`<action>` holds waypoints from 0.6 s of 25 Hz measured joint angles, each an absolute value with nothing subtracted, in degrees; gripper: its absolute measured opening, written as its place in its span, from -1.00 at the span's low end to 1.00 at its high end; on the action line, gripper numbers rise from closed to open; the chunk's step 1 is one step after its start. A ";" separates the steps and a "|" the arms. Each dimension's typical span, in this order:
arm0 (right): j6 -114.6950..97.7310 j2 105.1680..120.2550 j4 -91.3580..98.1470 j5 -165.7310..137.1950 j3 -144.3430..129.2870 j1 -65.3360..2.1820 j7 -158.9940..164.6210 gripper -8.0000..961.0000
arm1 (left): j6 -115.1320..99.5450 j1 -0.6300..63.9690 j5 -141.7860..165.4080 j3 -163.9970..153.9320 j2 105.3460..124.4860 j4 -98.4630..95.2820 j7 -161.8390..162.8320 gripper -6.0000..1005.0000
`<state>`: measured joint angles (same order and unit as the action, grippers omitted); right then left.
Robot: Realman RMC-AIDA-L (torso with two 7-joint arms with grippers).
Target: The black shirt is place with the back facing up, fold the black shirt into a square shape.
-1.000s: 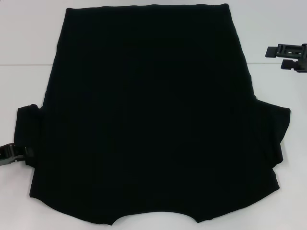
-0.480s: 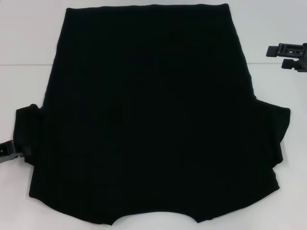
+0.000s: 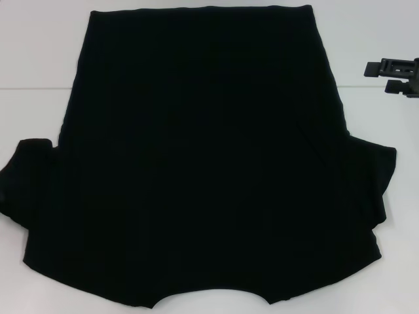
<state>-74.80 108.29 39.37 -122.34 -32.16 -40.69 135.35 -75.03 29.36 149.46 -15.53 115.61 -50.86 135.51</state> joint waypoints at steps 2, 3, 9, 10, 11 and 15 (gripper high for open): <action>-74.80 108.28 39.37 -122.34 -32.16 -40.69 135.35 0.64 | -74.78 29.48 149.66 -14.56 115.35 -50.95 135.61 -0.99; -74.80 108.28 39.37 -122.34 -32.16 -40.69 135.35 0.64 | -74.52 29.55 149.68 -14.08 115.23 -50.97 135.62 -0.99; -74.91 108.28 39.37 -122.37 -32.16 -40.69 135.35 0.62 | -73.05 30.47 151.27 -12.53 114.60 -51.03 135.98 -0.99; -74.99 108.28 39.37 -122.38 -32.16 -40.69 135.36 0.62 | -73.05 30.47 151.27 -12.53 114.60 -51.03 135.98 -0.99; -75.00 108.28 39.37 -122.38 -32.16 -40.69 135.35 0.62 | -72.99 30.59 151.81 -12.46 114.56 -51.11 136.16 -0.99; -75.11 108.28 39.37 -122.38 -32.17 -40.69 135.35 0.61 | -72.92 30.17 152.50 -12.41 114.61 -52.43 137.14 -0.99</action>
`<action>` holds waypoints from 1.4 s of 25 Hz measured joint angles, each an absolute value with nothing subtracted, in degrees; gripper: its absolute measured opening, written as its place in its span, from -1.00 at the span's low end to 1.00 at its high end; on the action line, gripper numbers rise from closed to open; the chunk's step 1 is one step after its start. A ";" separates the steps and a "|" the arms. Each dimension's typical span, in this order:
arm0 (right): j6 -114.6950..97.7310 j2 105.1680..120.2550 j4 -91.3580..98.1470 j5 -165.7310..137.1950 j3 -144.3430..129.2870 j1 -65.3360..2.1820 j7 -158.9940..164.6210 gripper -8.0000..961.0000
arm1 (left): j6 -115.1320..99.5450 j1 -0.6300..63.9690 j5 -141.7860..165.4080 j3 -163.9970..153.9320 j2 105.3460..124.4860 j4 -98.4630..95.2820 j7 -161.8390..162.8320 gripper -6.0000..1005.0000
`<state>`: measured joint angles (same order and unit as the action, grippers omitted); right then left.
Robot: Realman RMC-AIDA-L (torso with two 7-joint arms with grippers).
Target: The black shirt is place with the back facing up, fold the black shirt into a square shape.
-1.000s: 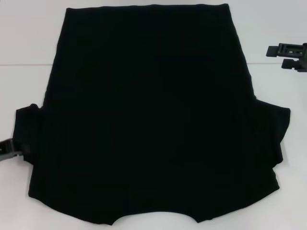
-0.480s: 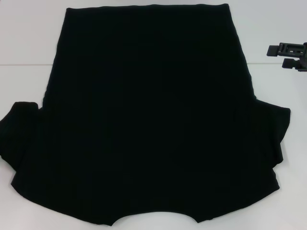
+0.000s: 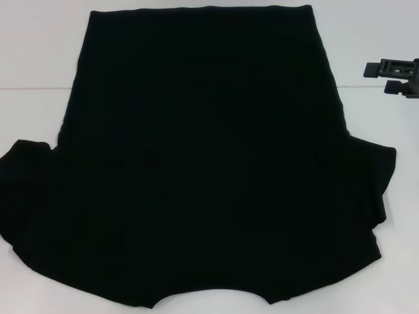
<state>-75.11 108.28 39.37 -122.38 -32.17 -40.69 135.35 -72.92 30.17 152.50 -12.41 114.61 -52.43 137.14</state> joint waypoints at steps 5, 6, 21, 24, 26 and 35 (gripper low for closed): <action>-75.13 108.28 39.37 -122.48 -32.16 -40.62 135.35 0.61 | -73.06 28.65 152.54 -12.16 114.98 -53.65 137.80 -0.99; -75.14 108.28 39.37 -122.49 -32.17 -40.62 135.35 0.60 | -73.17 28.52 152.44 -12.11 115.01 -53.57 137.74 -0.99; -75.13 108.28 39.37 -122.36 -32.43 -40.87 135.35 0.58 | -79.90 36.08 151.55 -18.46 114.74 -52.72 138.53 -0.99; -75.14 108.28 39.37 -122.34 -32.43 -40.80 135.35 0.57 | -83.33 37.96 151.54 -20.41 114.91 -53.64 138.58 -0.99; -75.14 108.28 39.37 -122.37 -32.43 -40.74 135.35 0.57 | -85.13 39.15 151.41 -22.10 115.62 -54.29 138.41 -0.98; -75.02 108.28 39.37 -122.55 -32.61 -40.70 135.10 0.55 | -85.43 41.74 151.07 -34.70 118.83 -53.48 138.09 -0.98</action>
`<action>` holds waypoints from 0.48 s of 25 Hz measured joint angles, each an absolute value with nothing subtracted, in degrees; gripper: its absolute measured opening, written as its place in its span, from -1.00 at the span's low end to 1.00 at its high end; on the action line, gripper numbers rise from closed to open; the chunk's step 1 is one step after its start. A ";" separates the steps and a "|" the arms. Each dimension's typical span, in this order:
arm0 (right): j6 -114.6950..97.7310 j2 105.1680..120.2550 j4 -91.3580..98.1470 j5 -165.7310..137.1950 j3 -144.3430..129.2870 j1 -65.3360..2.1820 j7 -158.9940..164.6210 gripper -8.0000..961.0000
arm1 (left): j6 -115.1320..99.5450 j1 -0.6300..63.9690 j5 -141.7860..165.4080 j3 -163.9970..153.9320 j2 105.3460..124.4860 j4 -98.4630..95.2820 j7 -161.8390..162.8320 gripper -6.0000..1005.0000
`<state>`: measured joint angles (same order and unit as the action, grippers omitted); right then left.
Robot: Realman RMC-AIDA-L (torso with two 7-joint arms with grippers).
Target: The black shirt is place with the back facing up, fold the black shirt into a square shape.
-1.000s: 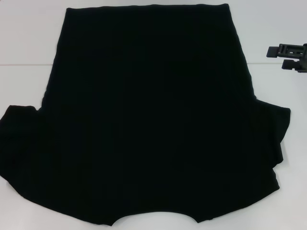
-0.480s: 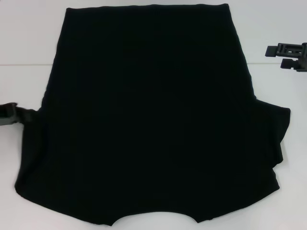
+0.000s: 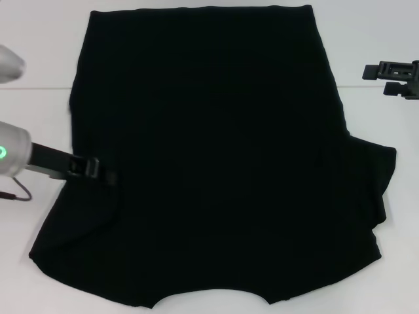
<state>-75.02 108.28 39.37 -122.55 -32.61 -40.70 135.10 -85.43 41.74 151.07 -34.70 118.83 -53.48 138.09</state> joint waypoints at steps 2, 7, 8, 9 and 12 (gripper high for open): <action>-74.92 108.28 39.37 -122.56 -32.61 -40.69 135.09 0.55 | -84.61 41.73 151.06 -36.33 119.28 -53.28 138.30 -0.97; -74.83 108.21 39.37 -122.60 -32.59 -40.69 135.21 0.54 | -83.61 41.30 150.89 -34.43 118.74 -53.14 140.23 -0.96; -74.89 108.12 39.37 -122.60 -32.58 -40.69 135.25 0.54 | -83.87 41.00 150.68 -33.44 118.50 -53.57 140.40 -0.96; -75.00 108.05 39.37 -122.61 -32.58 -40.69 135.26 0.54 | -84.23 40.65 150.10 -32.35 118.16 -53.88 140.33 -0.91; -75.89 107.35 39.37 -122.71 -32.87 -40.69 135.24 0.53 | -85.99 38.70 146.39 -29.39 116.66 -53.89 138.20 -0.76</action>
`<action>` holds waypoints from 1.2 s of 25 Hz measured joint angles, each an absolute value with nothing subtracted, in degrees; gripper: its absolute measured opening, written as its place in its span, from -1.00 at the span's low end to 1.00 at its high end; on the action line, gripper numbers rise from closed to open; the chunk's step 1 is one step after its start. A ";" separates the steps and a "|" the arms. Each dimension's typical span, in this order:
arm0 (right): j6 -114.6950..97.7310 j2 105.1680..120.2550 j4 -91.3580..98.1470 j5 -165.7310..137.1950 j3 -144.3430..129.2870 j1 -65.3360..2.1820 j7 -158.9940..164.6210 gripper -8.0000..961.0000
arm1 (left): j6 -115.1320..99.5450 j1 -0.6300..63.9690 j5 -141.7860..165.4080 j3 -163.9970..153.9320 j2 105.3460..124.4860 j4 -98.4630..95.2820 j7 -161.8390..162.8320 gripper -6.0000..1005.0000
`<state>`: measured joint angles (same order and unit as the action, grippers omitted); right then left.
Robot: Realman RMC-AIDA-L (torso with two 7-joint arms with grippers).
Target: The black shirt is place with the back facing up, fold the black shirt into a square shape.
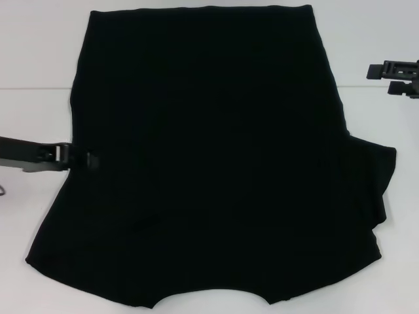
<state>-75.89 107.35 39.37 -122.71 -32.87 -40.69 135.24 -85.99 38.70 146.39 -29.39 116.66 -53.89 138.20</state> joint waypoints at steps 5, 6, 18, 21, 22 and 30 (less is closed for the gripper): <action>-79.50 105.73 39.80 -125.48 -33.38 -40.81 134.79 0.52 | -93.41 34.66 136.66 -22.34 115.62 -52.87 123.96 -0.41; -80.39 105.16 39.84 -126.77 -33.39 -40.95 135.18 0.52 | -95.63 33.83 134.88 -21.01 115.78 -52.40 119.39 -0.33; -90.82 101.36 42.06 -139.78 -33.13 -39.43 144.36 0.50 | -95.63 31.67 128.43 -18.96 117.20 -48.84 109.55 0.55; -90.76 102.29 40.38 -141.58 -33.32 -39.28 144.31 0.49 | -95.19 32.17 127.87 -19.01 117.33 -48.49 109.55 0.68; -90.32 102.71 39.98 -142.50 -33.33 -39.28 144.24 0.49 | -94.89 32.26 127.63 -19.01 117.37 -48.20 109.55 0.71; -84.50 107.52 39.22 -149.68 -33.42 -40.05 144.26 0.14 | -93.21 32.37 125.70 -19.01 117.36 -46.52 109.47 0.83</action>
